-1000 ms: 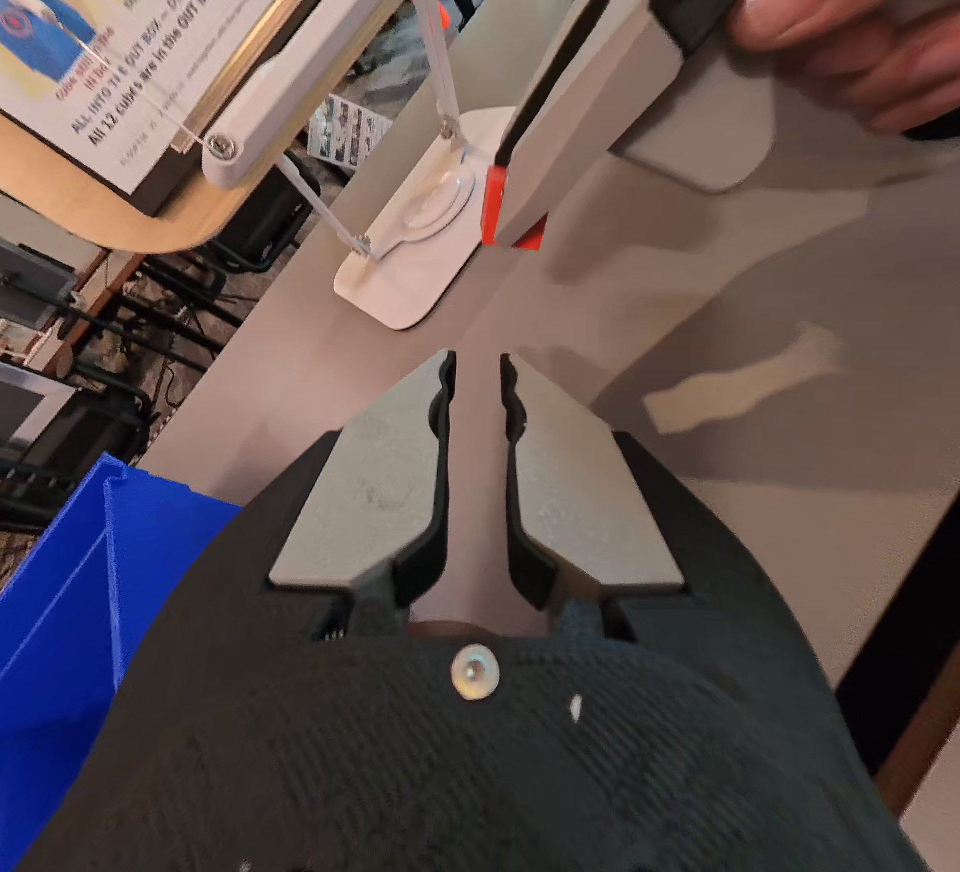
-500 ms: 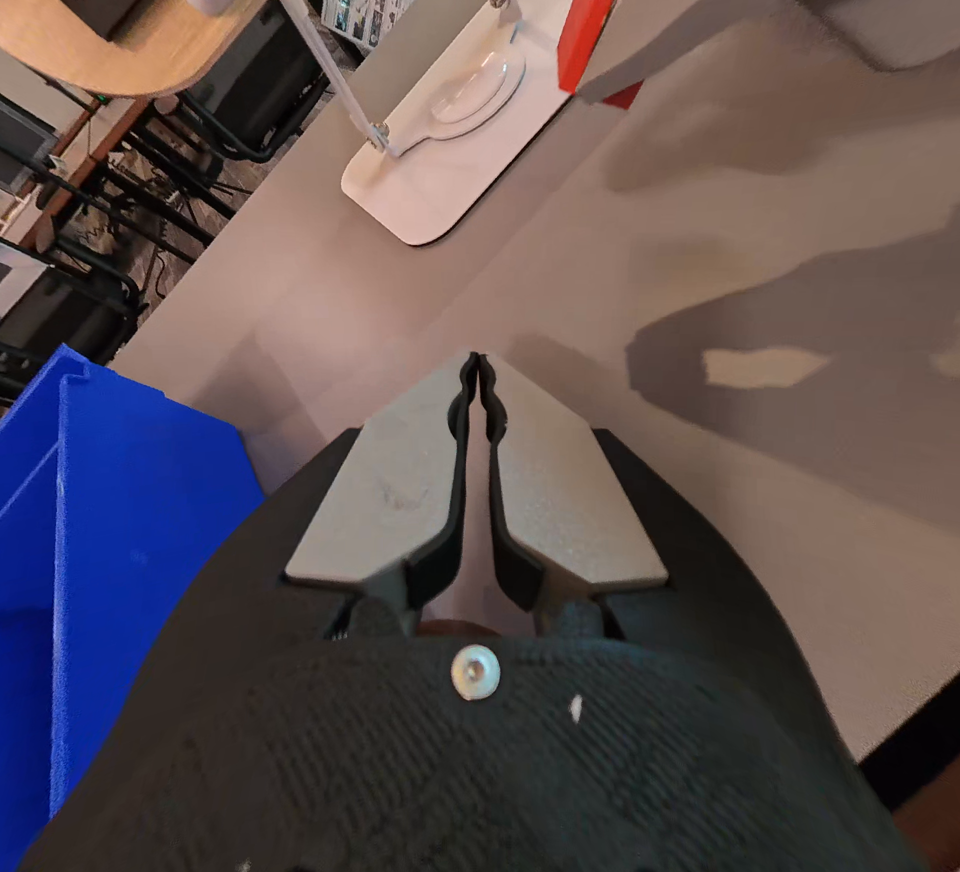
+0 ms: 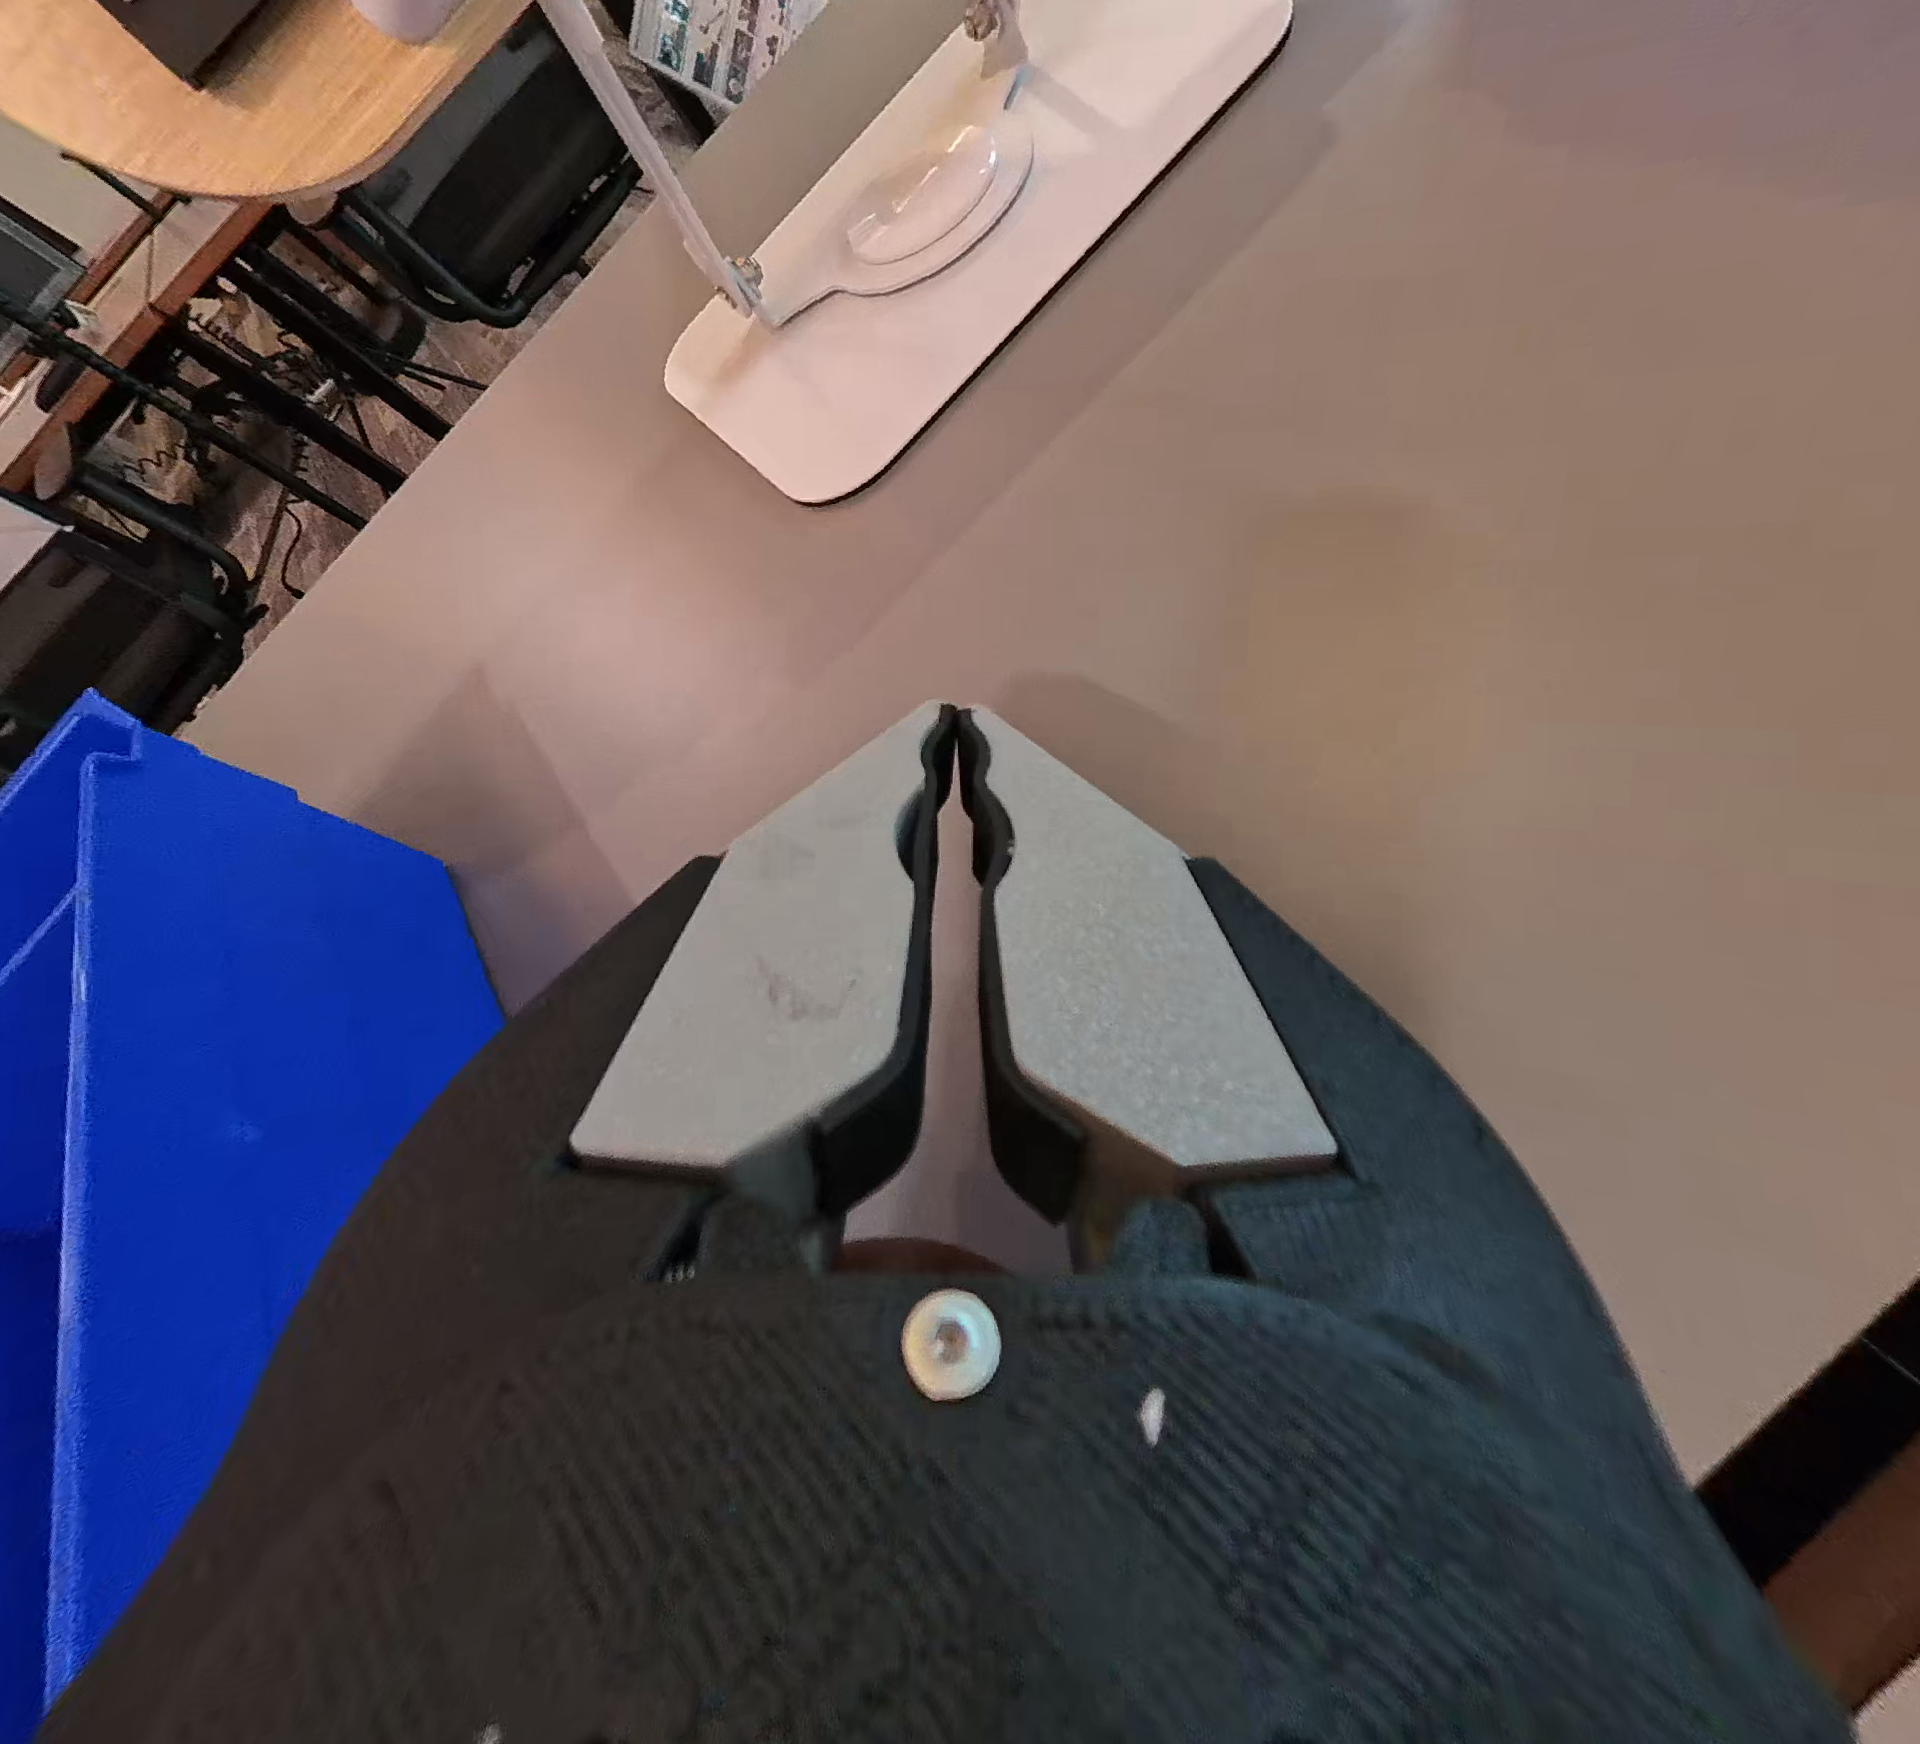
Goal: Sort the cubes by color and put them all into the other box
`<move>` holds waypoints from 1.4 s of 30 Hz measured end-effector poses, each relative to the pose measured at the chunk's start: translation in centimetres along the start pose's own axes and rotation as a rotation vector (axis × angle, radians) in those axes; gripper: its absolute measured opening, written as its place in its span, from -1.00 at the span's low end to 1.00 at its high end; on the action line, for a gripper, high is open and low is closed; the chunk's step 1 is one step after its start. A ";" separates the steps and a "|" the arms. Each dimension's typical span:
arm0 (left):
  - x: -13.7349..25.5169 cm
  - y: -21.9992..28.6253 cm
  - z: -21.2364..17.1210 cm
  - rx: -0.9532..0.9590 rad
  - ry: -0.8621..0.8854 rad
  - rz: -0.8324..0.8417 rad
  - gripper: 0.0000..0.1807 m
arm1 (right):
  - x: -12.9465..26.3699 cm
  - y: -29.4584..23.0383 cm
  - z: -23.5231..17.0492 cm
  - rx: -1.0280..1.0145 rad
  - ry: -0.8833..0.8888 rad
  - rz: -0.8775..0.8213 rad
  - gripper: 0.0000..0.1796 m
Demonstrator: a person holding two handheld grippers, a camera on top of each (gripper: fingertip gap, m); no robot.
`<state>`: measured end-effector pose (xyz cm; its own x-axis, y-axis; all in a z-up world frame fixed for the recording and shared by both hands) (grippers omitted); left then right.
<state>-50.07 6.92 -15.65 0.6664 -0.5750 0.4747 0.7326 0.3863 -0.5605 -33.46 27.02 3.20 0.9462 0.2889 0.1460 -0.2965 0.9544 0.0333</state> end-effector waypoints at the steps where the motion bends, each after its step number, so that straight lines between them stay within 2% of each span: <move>1: 0.0 0.1 0.1 -0.004 0.001 -0.002 -1.00 | 1.5 2.8 -0.1 0.008 -0.046 -0.093 -0.80; 4: 0.0 0.3 0.2 -0.018 -0.001 -0.002 -1.00 | 5.0 10.5 -2.8 -0.026 -0.241 -0.298 -0.80; 7: 0.1 0.4 0.3 -0.019 0.003 -0.003 -1.00 | 6.3 15.0 -7.7 -0.088 -0.452 -0.381 -0.79; 10: 0.2 0.3 0.3 -0.018 0.007 -0.002 -1.00 | 6.5 17.1 -12.5 -0.111 -0.621 -0.423 -0.79; 15: 0.0 0.3 -0.1 -0.011 -0.008 -0.005 -1.00 | 6.6 18.9 -17.4 -0.101 -0.826 -0.480 -0.78; 21: 0.0 0.2 -0.1 -0.014 -0.007 -0.006 -1.00 | 6.8 20.4 -20.4 -0.128 -0.924 -0.521 -0.78; 35: 0.0 0.4 0.0 -0.023 -0.006 -0.012 -1.00 | 6.9 20.9 -20.8 -0.207 -0.956 -0.486 -0.78; 42: -0.1 0.6 0.0 -0.036 -0.013 -0.020 -1.00 | 7.1 21.0 -20.6 -0.179 -0.967 -0.495 -0.75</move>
<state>-49.66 7.21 -16.02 0.6533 -0.5733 0.4946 0.7407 0.3485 -0.5743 -30.29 50.69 -15.41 0.4308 -0.2350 0.8713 0.1847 0.9680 0.1698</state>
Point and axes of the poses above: each gripper's, where its closed fingertips meet, x back along the fingers, z out of its top, y = z × x across the jaws, the point moved 4 cm from there along x, back along the fingers, and after that the axes turned 9 degrees about -x, right-handed, at the moved point
